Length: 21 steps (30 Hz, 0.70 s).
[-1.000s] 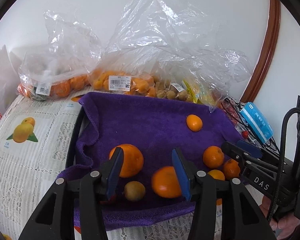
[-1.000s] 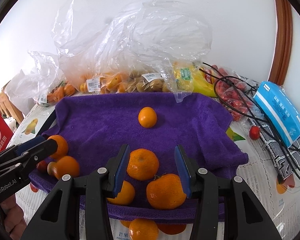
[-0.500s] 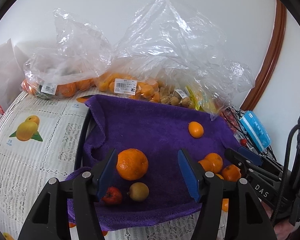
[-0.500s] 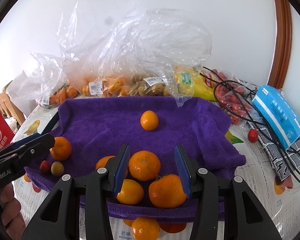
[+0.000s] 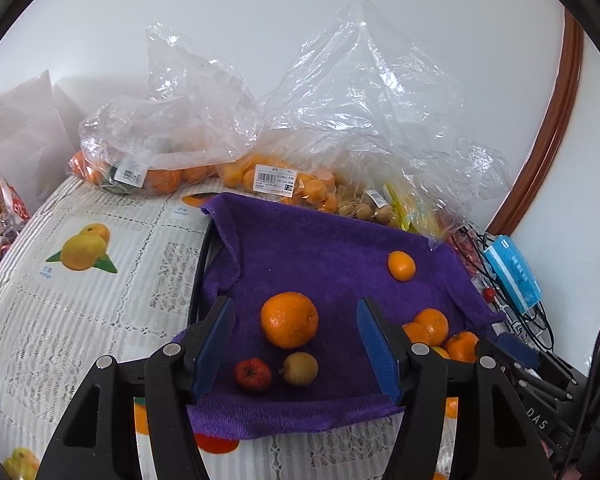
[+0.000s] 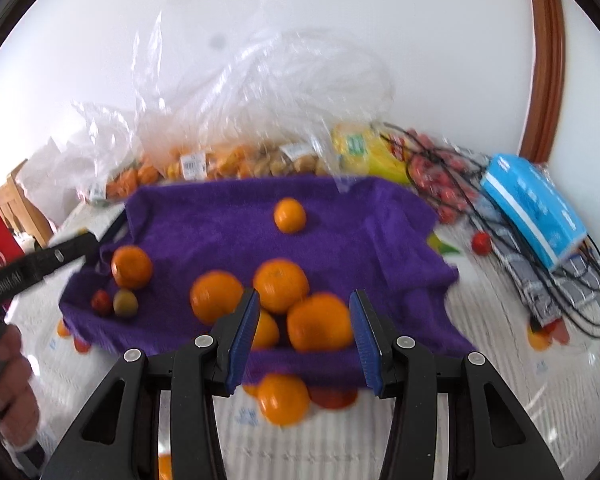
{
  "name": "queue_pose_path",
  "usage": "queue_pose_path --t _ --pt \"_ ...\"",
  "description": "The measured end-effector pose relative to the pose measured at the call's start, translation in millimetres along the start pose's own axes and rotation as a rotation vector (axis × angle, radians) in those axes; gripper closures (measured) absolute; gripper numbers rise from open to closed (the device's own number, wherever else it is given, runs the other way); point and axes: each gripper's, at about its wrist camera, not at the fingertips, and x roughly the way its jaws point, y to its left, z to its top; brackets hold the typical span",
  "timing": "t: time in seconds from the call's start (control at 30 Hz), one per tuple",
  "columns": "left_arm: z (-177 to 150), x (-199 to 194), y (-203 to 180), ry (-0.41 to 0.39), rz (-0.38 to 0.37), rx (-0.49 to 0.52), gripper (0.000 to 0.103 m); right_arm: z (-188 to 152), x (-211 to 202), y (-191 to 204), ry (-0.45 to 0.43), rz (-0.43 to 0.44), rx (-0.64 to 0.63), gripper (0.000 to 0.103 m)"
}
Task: Organize fruits
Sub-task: 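Grasp a loose orange beside the towel edge with the right tool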
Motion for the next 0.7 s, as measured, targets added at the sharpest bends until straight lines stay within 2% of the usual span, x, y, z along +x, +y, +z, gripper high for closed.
queue_pose_path --t 0.13,0.4,0.5,0.53,0.7 --pt "-9.8 -11.8 0.1 -0.02 0.003 0.009 0.042 -17.5 0.5 -4.2 0.035 0.013 0.007 0.06" --pt "-32.2 -27.2 11.1 -0.02 0.011 0.011 0.042 -40.5 7.2 2.9 0.09 0.073 0.007 0.06" --pt "-39.4 -31.6 17.0 -0.008 0.025 0.002 0.042 -43.9 19.5 9.3 0.127 0.045 -0.022 0.064" --pt "-42.1 -33.0 19.5 0.0 0.03 -0.002 0.042 -44.9 22.9 10.0 0.142 0.041 -0.025 0.07" --pt "-53.3 -37.0 24.4 0.031 0.031 -0.001 0.042 -44.9 15.6 12.2 0.118 0.038 -0.034 0.071"
